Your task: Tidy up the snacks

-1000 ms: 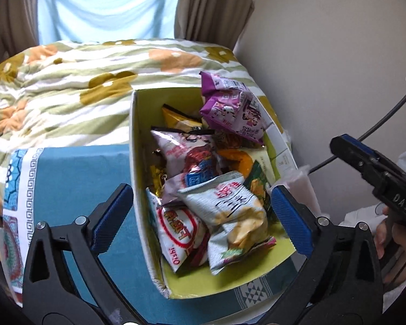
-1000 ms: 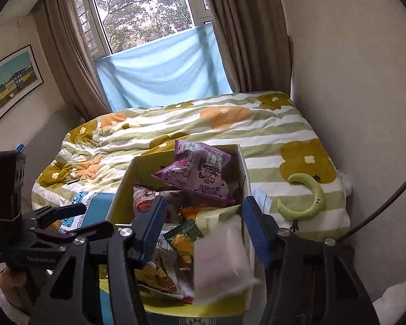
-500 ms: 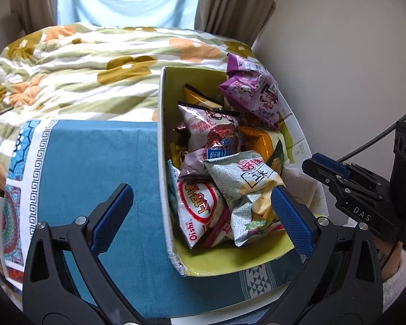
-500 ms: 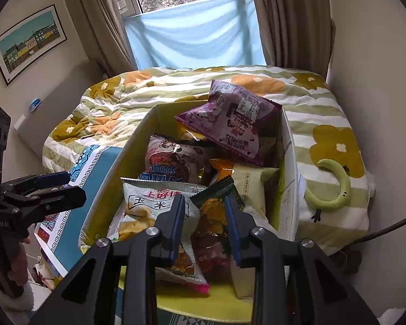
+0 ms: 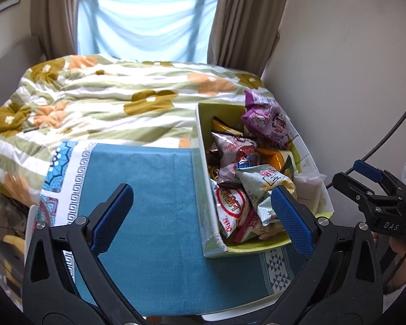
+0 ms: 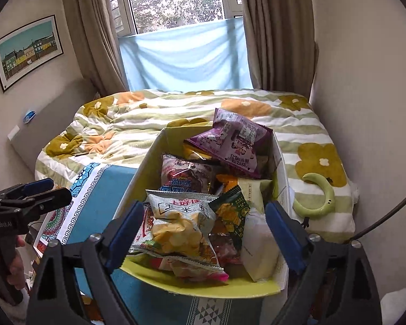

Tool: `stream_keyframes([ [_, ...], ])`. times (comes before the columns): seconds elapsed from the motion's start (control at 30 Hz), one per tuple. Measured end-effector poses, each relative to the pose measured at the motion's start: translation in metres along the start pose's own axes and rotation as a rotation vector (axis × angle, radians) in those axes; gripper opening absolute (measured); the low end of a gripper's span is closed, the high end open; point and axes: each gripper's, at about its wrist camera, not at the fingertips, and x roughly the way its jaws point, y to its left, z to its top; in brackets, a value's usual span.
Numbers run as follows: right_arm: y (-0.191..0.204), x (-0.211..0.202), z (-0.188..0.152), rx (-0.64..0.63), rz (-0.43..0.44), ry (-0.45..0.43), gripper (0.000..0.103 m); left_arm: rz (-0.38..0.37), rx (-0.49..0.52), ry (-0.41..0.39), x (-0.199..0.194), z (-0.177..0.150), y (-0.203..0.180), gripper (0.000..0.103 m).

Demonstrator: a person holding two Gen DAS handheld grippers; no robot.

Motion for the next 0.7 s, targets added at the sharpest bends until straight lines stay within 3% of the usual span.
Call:
stream_keyframes([
  [0.03,0.006,-0.007,0.000,0.002,-0.010,-0.009,0.103,0.013,0.011,-0.023,-0.011,-0.001,0.003,0.101],
  [0.3,0.053,-0.067,-0.010,0.086,-0.075,-0.072,0.103,0.082,0.071,-0.176,-0.101,-0.017,0.029,0.102],
  [0.7,0.110,-0.112,-0.040,0.049,-0.160,-0.125,0.103,0.104,0.081,-0.200,-0.147,-0.053,0.048,0.102],
])
